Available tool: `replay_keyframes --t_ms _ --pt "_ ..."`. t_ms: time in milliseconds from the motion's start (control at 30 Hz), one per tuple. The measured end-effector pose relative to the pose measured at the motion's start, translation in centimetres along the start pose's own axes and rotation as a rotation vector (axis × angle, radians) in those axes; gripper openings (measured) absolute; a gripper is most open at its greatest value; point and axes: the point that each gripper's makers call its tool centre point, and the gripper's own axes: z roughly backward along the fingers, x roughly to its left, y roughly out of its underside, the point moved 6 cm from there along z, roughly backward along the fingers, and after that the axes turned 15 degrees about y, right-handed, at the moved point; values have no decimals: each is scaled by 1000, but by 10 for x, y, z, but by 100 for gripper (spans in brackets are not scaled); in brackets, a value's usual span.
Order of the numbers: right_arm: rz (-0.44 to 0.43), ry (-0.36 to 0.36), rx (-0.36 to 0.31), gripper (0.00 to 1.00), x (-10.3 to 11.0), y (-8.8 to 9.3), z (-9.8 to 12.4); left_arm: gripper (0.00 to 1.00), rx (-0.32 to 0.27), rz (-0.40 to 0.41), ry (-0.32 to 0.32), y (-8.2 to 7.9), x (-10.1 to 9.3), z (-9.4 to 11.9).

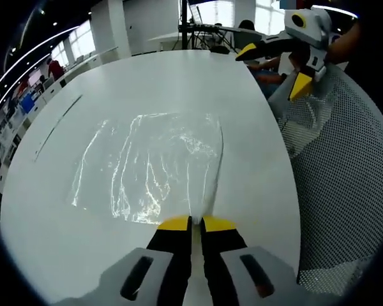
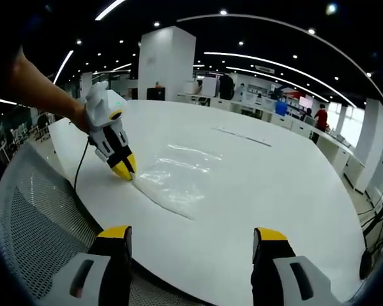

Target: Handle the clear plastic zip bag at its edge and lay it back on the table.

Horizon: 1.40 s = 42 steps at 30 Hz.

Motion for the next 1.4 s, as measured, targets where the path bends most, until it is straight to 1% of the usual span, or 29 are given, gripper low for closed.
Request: replay_keyframes --t_ms 200,367,667,767,833,867,1000,1200,1333,1400 --pt "-8 0 -13 76 -1 -1 0 1 8 4 0 -1 -2 0" --pt "-14 6 -22 76 0 -3 1 1 29 0 0 -5 -5 0" --pt "-17 3 -23 75 1 -4 2 0 41 -2 -2 -4 -4 0" --pt "-17 3 -24 74 2 -5 3 0 43 9 -2 -4 -3 0" --pt "-13 2 -24 74 2 -6 3 0 60 13 -3 -3 -2 0" --pt "-6 -1 -19 74 3 -6 3 0 76 12 -6 -4 -3 1" --pt "14 -13 -17 73 4 -6 3 0 108 7 -11 -3 -4 3" --pt "43 -21 -20 73 5 -8 4 0 113 2 -14 -1 -6 11" --pt "87 -31 -22 72 7 -11 5 0 115 -17 -20 0 -7 17" --pt "109 -38 -31 71 8 -15 5 0 112 -20 -20 -1 -9 19"
